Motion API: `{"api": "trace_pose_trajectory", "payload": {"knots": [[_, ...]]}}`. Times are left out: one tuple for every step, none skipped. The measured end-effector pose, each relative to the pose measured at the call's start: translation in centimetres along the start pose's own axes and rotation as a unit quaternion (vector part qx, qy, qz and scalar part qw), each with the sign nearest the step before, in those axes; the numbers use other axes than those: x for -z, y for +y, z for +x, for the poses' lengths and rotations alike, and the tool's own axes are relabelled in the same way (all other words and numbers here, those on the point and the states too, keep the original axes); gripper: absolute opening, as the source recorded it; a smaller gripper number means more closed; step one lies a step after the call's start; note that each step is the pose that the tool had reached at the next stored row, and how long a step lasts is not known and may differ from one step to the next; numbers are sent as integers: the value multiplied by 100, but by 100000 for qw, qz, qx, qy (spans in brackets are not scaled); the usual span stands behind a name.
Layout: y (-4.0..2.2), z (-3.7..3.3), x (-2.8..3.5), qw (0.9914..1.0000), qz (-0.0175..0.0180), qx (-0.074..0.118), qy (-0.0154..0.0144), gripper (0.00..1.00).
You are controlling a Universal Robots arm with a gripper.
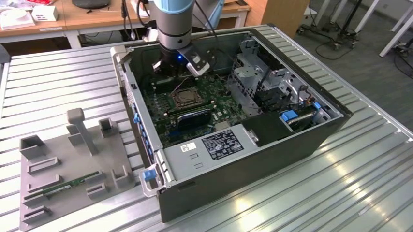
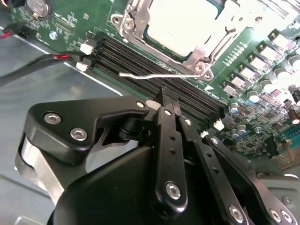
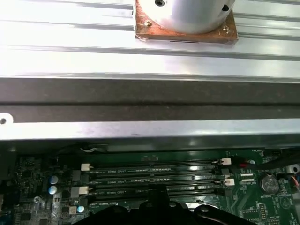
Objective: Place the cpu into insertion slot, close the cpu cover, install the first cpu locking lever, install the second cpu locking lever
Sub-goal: 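Install the first cpu locking lever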
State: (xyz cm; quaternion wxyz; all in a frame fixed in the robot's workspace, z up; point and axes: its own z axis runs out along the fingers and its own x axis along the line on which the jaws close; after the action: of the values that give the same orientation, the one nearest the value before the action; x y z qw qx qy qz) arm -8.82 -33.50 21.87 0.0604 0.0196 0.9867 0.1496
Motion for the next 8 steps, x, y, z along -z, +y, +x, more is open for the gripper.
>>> {"api": "trace_pose_trajectory", "payload": {"knots": [[-5,-14,0,100000,6,-21,4,11],[-10,-27,1,100000,19,-39,10,11],[-18,-39,2,100000,19,-55,9,11],[-24,-47,3,100000,15,-60,1,11],[-27,-51,4,100000,18,-66,2,11],[-30,-54,4,100000,19,-71,0,11],[-33,-59,5,100000,21,-75,-2,11],[-38,-66,5,100000,19,-78,-2,11]]}}
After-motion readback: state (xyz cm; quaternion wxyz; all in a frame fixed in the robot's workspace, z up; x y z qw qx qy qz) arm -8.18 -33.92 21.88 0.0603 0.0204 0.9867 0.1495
